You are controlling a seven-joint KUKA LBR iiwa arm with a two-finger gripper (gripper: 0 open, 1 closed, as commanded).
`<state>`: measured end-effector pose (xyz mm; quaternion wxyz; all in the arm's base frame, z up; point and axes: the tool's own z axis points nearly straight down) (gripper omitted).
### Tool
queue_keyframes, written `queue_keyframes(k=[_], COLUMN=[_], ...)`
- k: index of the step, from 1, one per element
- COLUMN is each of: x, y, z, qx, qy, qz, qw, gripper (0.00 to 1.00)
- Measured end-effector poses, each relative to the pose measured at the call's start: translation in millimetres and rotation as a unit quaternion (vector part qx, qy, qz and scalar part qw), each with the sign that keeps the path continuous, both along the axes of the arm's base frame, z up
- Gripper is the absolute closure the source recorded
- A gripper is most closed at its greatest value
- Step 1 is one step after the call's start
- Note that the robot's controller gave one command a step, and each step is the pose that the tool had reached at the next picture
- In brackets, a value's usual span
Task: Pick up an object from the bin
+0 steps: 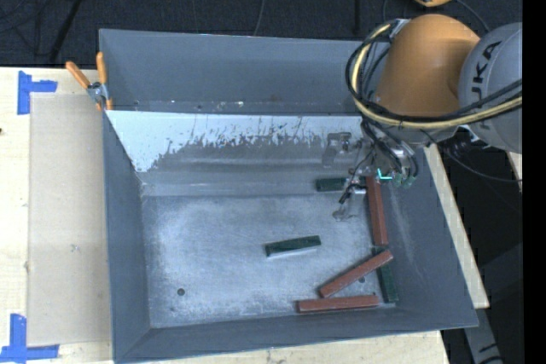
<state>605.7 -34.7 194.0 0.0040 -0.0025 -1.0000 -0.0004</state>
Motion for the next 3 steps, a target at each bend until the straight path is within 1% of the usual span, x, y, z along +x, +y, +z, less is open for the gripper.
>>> queue_keyframes(k=[1, 2, 3], x=[1.6, -11.5, -43.7], y=[0.0, -12.9, -2.9], z=[4.6, -45.2, -106.9], qx=[0.0, 0.0, -0.001], qy=[-0.004, -0.0067, -0.0048], qz=[0.0, 0.015, 0.019], qw=[1.0, 0.9999, 0.9998], gripper=[0.0, 0.0, 0.0])
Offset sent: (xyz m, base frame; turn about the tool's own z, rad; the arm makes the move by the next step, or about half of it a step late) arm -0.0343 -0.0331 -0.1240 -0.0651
